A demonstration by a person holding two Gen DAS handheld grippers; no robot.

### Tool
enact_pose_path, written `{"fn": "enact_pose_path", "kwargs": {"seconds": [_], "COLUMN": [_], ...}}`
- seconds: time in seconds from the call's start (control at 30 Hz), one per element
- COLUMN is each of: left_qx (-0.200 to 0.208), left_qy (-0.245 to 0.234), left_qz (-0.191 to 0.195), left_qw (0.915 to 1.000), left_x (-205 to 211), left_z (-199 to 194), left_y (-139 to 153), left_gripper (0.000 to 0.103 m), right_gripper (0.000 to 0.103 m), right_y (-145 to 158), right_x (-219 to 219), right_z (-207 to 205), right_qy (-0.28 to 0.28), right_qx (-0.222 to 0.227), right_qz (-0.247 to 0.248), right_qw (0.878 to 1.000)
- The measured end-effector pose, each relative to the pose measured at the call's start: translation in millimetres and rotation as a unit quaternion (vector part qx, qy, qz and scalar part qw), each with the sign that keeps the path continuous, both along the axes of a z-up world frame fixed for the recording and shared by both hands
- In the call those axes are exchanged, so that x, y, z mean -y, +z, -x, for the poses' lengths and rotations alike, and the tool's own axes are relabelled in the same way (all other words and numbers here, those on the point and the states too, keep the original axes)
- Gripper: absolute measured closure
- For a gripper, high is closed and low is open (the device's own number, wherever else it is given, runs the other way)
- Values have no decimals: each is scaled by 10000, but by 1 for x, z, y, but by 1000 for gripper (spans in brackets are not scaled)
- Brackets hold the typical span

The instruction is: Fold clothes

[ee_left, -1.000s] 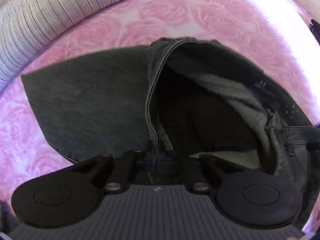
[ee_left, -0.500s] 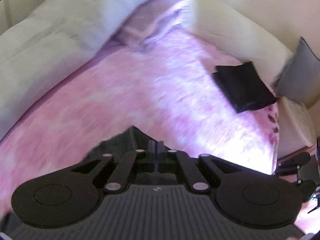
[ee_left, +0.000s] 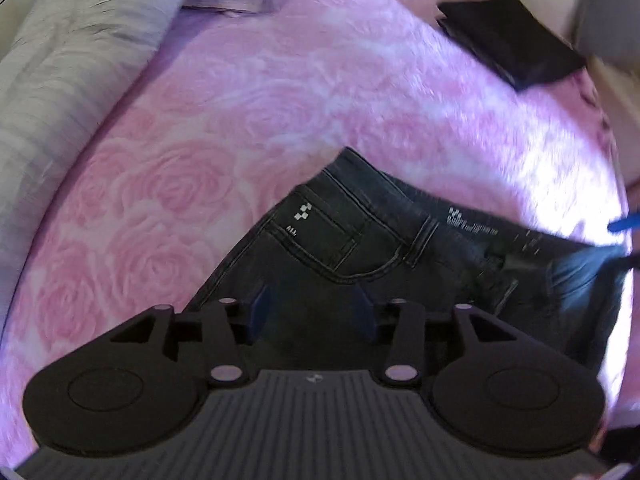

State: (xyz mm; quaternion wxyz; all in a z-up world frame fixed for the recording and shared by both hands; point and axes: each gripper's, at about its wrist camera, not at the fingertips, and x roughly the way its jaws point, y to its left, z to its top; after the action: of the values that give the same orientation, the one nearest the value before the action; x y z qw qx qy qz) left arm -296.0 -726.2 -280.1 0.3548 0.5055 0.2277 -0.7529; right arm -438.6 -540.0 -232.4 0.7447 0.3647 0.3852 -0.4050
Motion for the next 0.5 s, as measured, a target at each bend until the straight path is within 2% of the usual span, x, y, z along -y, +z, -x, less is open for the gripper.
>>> {"fn": "enact_pose_path", "kwargs": {"seconds": [0.13, 0.3, 0.5], "left_qx": [116, 544, 611], "left_qy": [-630, -1405, -1669], "left_qz": [53, 298, 245], "left_qw": [9979, 9881, 9838], "left_x": [16, 35, 65], "left_z": [27, 57, 64], "left_y": [-26, -58, -91], "left_gripper": [49, 45, 39], "right_gripper": [53, 53, 53], "right_y": [-8, -43, -79], "right_x": [11, 38, 60], "right_z": [-15, -37, -62], "right_qy": [394, 733, 1070], "right_qx": [227, 404, 621], "right_qz": [-72, -534, -1023], "right_qw": [9989, 9951, 9870]}}
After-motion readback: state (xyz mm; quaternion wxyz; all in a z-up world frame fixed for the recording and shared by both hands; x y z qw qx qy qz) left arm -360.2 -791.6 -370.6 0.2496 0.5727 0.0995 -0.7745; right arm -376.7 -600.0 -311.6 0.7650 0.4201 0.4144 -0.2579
